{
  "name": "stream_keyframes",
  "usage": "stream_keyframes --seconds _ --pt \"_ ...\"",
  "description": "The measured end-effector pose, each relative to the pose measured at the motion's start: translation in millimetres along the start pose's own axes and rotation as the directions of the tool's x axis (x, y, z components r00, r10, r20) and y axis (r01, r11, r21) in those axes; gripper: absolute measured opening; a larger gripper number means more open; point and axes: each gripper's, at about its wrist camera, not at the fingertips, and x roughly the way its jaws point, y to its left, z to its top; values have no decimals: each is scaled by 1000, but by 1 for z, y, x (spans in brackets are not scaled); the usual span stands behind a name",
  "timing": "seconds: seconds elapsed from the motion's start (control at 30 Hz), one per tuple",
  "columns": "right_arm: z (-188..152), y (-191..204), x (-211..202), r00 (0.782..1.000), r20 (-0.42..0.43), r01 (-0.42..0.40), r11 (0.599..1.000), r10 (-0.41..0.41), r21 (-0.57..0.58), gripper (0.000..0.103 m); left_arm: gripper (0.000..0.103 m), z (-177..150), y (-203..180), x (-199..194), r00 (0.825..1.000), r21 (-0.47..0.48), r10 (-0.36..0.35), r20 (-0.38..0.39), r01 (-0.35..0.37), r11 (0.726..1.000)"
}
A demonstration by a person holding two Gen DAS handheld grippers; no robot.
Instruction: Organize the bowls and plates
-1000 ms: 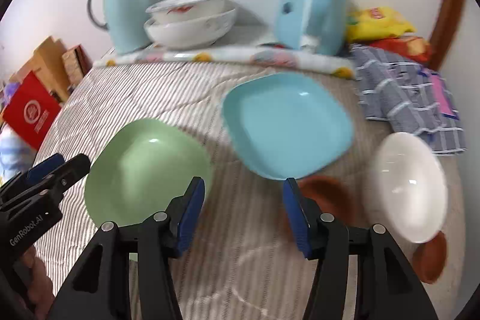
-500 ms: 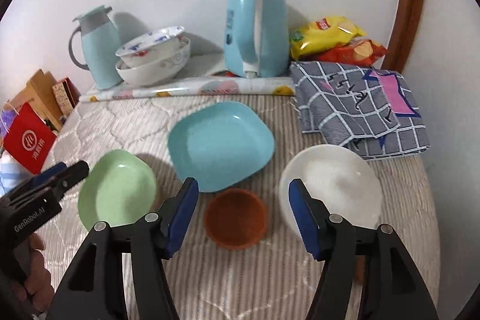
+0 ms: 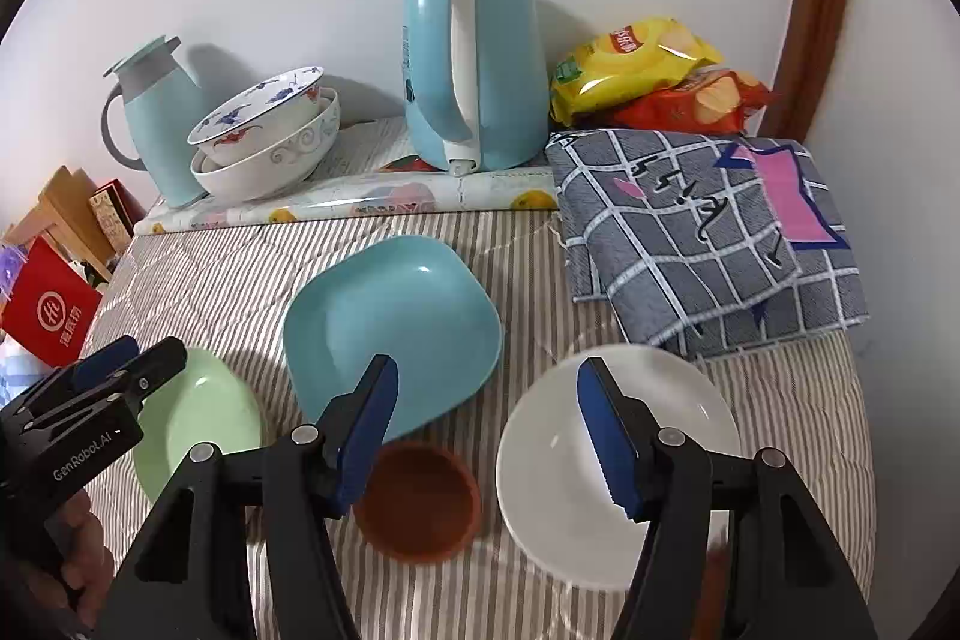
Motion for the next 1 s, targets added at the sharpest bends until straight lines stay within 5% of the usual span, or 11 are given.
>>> stream_keyframes --seconds 0.5,1.0 --pt "25 -3 68 995 -97 -31 1000 30 -5 49 58 25 -26 61 998 38 -5 -65 8 999" --pt "29 -4 110 984 -178 -32 999 27 -21 34 42 33 -40 108 989 60 27 -143 -18 998"
